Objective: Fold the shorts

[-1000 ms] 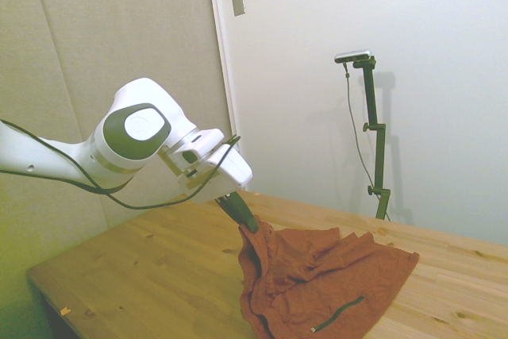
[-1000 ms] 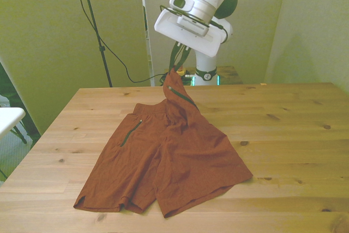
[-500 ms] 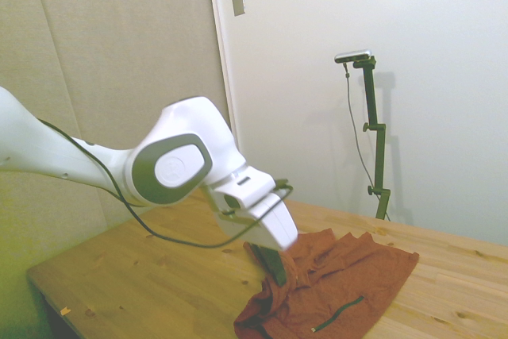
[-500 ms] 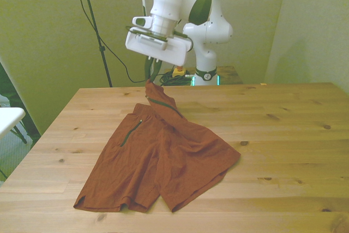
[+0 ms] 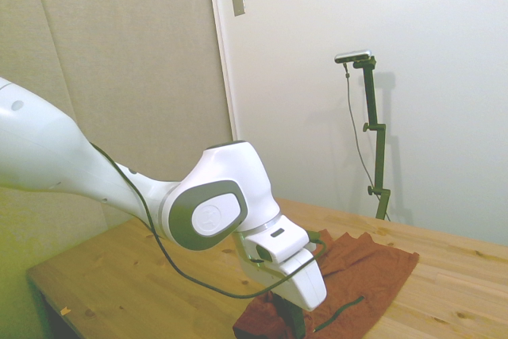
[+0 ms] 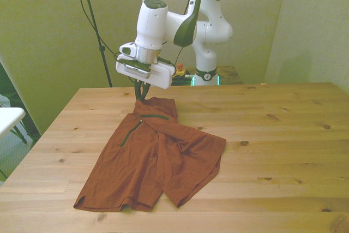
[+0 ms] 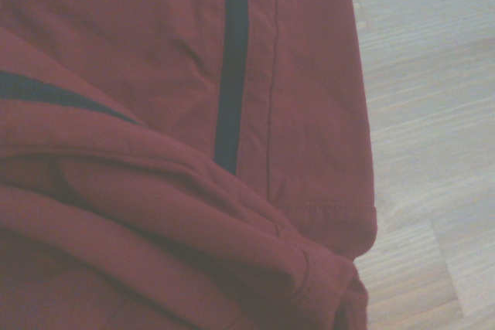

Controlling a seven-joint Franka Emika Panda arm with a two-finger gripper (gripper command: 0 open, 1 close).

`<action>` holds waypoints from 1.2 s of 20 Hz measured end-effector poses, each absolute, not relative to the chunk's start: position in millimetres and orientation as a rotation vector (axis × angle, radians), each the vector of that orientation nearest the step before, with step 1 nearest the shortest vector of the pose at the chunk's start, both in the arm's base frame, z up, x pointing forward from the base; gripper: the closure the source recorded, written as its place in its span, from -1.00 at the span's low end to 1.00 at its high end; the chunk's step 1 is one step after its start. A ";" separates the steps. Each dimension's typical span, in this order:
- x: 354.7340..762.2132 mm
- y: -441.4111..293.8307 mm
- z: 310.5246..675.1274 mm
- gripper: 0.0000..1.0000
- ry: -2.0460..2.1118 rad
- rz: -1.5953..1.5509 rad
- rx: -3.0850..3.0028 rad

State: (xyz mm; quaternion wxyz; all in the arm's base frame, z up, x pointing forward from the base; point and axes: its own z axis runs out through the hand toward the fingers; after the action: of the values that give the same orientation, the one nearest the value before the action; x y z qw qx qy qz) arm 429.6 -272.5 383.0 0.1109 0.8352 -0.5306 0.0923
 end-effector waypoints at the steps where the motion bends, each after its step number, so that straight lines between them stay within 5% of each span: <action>1: 429.7 -273.3 379.1 -1.00 -1.559 0.261 2.453; 11: 434.6 -290.1 365.5 -1.00 -1.569 0.255 2.432; 20: 435.6 -275.9 425.2 -1.00 -1.455 0.419 2.416; 24: 467.5 -197.5 443.0 -1.00 -1.190 0.539 2.516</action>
State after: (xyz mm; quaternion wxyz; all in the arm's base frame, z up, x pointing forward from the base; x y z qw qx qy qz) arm 467.5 -197.5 443.0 0.1526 0.8771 -0.4147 0.1879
